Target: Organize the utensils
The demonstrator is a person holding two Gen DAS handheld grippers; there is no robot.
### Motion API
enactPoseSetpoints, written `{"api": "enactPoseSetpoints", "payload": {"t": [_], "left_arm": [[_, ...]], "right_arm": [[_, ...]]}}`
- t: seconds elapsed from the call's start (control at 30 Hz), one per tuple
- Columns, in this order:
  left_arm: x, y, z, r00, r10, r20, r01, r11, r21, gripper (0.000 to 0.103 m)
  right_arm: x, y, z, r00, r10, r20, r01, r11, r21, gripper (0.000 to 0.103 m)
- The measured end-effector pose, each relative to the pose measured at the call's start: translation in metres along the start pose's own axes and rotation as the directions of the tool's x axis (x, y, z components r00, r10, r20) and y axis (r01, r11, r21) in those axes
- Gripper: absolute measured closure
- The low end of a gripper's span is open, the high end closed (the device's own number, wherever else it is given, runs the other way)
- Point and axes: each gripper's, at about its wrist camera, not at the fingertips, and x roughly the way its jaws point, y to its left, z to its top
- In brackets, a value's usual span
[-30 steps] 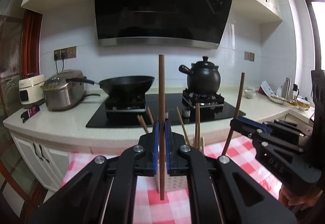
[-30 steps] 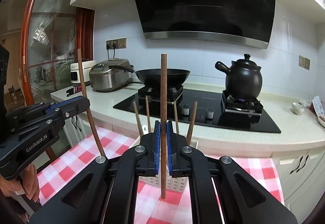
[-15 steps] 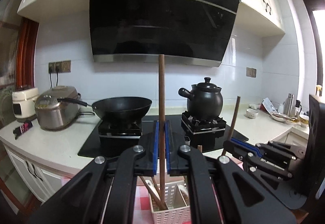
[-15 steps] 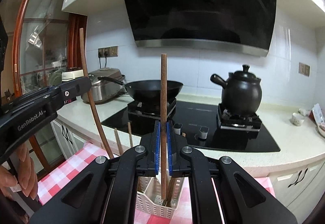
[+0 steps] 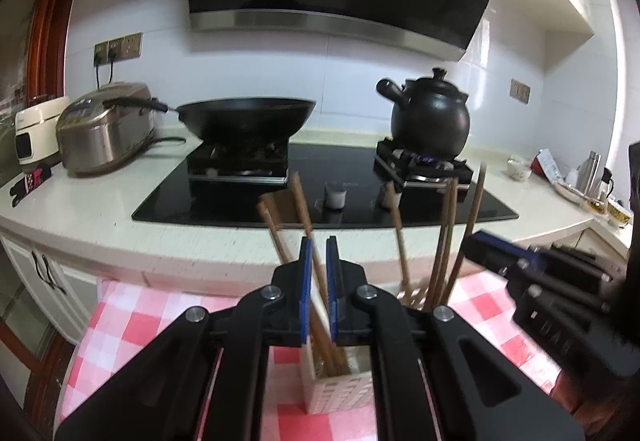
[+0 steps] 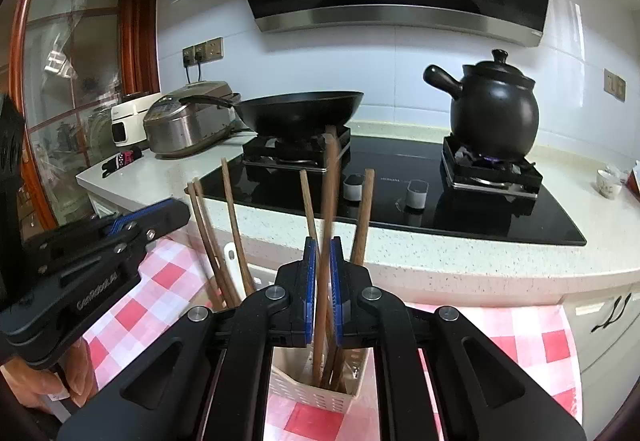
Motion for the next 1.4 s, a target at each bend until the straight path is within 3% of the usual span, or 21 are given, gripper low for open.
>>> {"api": "enactPoseSetpoints", "payload": {"t": [0.1, 0.23, 0.3, 0.5, 0.6, 0.73, 0.83, 1.07, 1.4], "left_arm": [[-0.001, 0.006, -0.009, 1.000, 0.006, -0.014, -0.006, 1.000, -0.009, 0.094], [-0.016, 0.011, -0.013, 1.000, 0.017, 0.007, -0.017, 1.000, -0.013, 0.081], [-0.027, 0.013, -0.011, 0.999, 0.025, 0.021, -0.025, 1.000, -0.015, 0.078], [-0.064, 0.013, -0.013, 0.996, 0.045, 0.072, -0.043, 0.999, -0.020, 0.043], [-0.081, 0.013, -0.020, 0.993, 0.059, 0.099, -0.056, 0.998, -0.033, 0.026], [-0.101, 0.014, -0.034, 0.989, 0.089, 0.116, -0.086, 0.996, -0.032, 0.013], [-0.112, 0.014, -0.045, 0.989, 0.097, 0.114, -0.094, 0.995, -0.027, 0.005], [-0.126, 0.006, -0.063, 0.988, 0.077, 0.135, -0.083, 0.996, 0.039, 0.005], [-0.138, 0.003, -0.081, 0.992, -0.003, 0.123, -0.007, 0.997, 0.078, 0.005]], "right_arm": [[0.000, -0.001, -0.003, 1.000, -0.006, -0.004, 0.006, 1.000, 0.001, 0.095], [-0.010, 0.001, -0.002, 1.000, -0.007, 0.008, 0.007, 1.000, 0.001, 0.084], [-0.018, 0.003, 0.000, 1.000, -0.005, 0.017, 0.005, 1.000, 0.000, 0.084], [-0.042, 0.011, -0.002, 0.999, -0.005, 0.036, 0.005, 1.000, -0.006, 0.083], [-0.053, 0.012, -0.010, 0.999, -0.009, 0.044, 0.009, 1.000, 0.008, 0.074], [-0.069, 0.012, -0.024, 0.999, -0.013, 0.050, 0.011, 0.999, 0.030, 0.071], [-0.079, 0.009, -0.034, 0.998, -0.013, 0.056, 0.010, 0.999, 0.052, 0.058], [-0.101, 0.018, -0.055, 0.997, 0.009, 0.077, -0.010, 1.000, 0.019, 0.048], [-0.116, 0.021, -0.072, 0.994, 0.057, 0.090, -0.053, 0.997, -0.050, 0.037]]}}
